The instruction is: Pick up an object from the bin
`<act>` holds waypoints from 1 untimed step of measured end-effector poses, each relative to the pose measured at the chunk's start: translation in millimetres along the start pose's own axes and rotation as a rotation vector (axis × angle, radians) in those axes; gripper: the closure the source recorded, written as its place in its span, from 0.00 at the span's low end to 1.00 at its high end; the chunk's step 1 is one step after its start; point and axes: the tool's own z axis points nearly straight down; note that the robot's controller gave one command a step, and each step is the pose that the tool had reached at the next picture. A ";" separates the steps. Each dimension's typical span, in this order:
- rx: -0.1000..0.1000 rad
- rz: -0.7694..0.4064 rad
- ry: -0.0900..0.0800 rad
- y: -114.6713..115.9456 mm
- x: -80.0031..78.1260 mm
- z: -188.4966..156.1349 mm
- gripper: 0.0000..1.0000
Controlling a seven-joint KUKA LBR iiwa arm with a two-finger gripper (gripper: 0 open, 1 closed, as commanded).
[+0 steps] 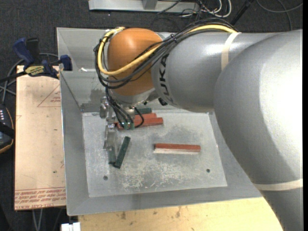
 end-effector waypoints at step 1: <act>-0.001 -0.108 -0.006 -28.2 79.4 85.7 0.00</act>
Offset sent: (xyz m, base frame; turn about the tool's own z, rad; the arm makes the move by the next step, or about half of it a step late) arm -0.0788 -0.0291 -0.0838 -0.1079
